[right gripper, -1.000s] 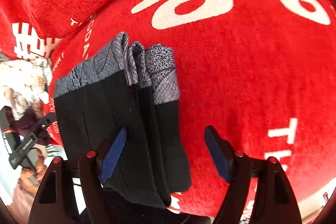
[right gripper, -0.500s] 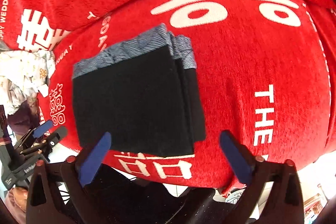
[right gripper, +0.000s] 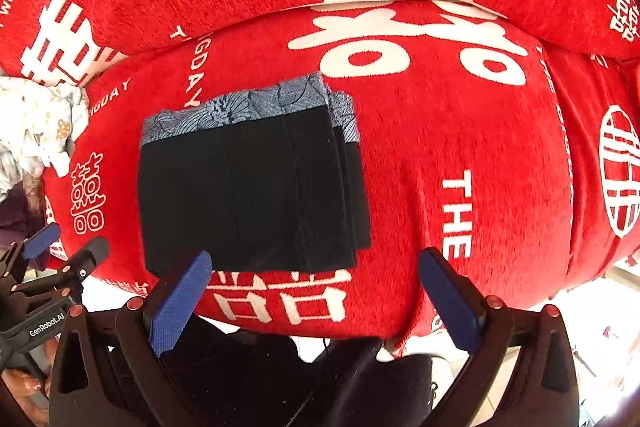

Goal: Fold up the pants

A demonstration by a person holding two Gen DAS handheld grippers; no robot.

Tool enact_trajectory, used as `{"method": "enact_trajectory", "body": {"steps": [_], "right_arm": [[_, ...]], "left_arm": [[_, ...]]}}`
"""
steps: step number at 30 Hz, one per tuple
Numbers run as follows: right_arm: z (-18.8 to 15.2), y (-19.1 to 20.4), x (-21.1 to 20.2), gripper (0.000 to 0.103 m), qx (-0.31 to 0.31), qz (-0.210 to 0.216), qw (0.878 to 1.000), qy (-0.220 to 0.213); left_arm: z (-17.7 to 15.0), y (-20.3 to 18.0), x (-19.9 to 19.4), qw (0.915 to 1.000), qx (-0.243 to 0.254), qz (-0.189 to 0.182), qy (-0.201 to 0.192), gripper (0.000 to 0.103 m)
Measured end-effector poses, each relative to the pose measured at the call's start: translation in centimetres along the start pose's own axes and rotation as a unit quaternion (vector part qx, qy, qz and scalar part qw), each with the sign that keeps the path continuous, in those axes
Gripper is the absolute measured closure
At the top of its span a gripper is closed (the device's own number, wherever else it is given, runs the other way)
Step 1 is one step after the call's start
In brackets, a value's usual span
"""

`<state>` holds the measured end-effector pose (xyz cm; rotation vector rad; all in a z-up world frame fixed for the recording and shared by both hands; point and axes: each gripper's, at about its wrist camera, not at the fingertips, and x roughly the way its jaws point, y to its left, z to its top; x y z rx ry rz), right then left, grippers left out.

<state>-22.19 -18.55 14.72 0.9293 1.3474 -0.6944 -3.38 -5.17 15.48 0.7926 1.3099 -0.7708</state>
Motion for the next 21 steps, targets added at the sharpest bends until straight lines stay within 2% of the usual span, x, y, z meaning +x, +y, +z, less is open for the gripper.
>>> {"method": "enact_trajectory", "body": {"steps": [21], "right_arm": [[-1.3,2.9,-1.8,0.000,-0.020,-0.010,1.000,-0.006]], "left_arm": [[-0.5,1.1,-2.2,0.9998,-0.014,-0.005,-0.012,0.000]]}}
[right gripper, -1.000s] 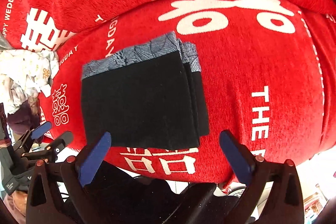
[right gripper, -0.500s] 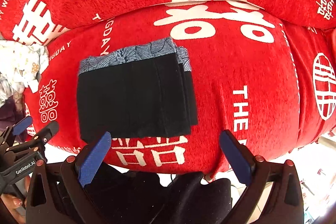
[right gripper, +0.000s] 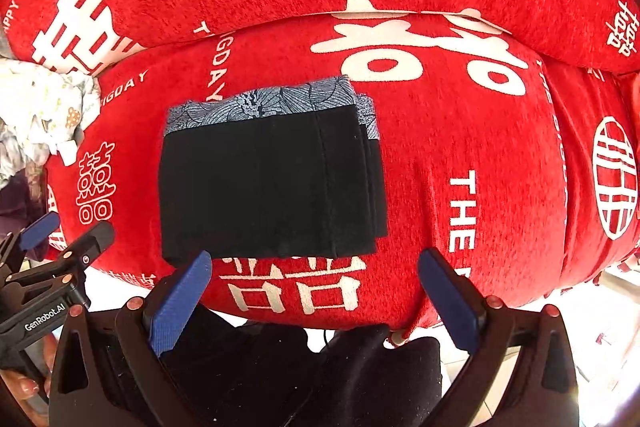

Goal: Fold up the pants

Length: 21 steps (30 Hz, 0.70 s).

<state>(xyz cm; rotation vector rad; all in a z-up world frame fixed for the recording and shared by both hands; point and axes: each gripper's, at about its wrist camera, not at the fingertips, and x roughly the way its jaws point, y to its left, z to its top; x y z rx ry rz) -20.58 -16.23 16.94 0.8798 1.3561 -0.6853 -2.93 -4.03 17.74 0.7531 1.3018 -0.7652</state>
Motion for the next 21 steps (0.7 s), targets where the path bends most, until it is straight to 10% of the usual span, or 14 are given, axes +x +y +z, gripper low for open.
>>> {"method": "enact_trajectory", "body": {"steps": [21], "right_arm": [[0.4,1.1,-0.7,0.000,-0.029,-0.032,0.999,-0.010]], "left_arm": [[0.2,-0.1,-0.6,0.9999,0.011,0.006,-0.009,0.000]]}}
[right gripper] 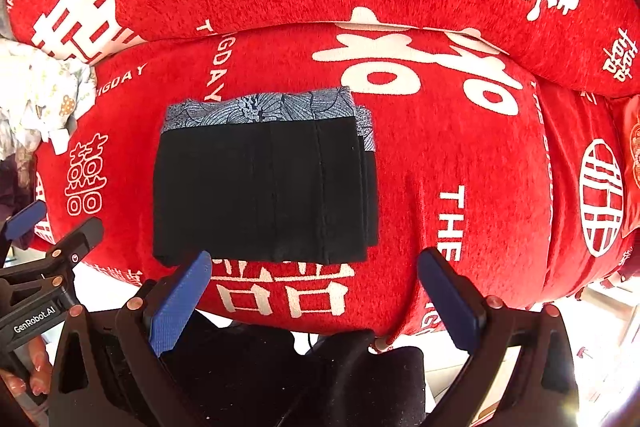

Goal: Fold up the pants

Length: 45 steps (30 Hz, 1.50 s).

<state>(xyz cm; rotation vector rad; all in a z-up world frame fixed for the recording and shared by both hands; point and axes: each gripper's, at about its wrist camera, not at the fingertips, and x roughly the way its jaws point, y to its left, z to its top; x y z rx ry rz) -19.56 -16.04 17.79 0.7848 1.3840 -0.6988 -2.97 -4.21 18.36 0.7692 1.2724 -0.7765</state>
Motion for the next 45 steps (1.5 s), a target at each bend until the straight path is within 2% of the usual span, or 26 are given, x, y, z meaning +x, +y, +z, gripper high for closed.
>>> {"method": "enact_trajectory", "body": {"steps": [45], "right_arm": [[-0.24,0.65,-0.76,0.000,-0.013,-0.015,1.000,-0.017]], "left_arm": [[-0.70,-0.40,-0.69,0.9999,0.008,0.006,-0.004,0.000]]}}
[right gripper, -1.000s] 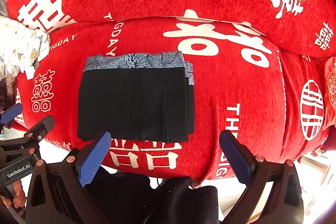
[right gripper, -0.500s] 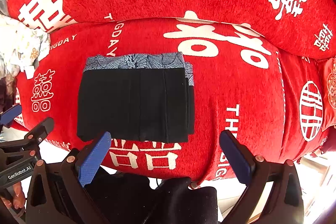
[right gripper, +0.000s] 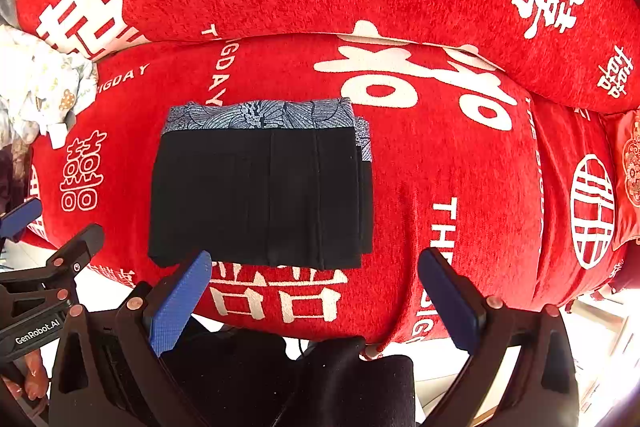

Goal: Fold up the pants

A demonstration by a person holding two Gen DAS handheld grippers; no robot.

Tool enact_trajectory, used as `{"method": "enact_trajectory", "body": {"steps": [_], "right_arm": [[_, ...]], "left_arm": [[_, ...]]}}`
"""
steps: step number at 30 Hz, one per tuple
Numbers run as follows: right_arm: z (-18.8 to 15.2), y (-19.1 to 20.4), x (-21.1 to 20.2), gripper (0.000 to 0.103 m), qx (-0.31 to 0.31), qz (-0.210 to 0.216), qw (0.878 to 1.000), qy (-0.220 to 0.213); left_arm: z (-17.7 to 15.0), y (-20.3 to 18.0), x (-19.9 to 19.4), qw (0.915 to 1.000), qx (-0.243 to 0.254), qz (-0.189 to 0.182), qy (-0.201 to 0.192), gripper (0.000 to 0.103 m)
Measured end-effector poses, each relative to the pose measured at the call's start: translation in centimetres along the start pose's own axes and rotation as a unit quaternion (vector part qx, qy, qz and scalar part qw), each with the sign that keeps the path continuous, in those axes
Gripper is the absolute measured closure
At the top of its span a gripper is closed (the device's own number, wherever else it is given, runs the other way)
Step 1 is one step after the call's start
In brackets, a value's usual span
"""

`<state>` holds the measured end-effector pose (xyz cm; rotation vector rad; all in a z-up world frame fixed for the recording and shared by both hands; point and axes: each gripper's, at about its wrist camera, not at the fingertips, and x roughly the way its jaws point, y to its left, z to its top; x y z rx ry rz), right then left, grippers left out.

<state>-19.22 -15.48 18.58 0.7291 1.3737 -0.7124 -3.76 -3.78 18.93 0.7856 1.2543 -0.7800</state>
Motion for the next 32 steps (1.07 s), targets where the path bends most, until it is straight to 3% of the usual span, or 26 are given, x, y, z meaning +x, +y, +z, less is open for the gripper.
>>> {"method": "enact_trajectory", "body": {"steps": [32], "right_arm": [[-0.23,0.28,0.73,0.000,0.006,0.001,1.000,0.008]], "left_arm": [[0.01,-0.21,0.44,0.9997,0.023,-0.012,-0.001,0.000]]}}
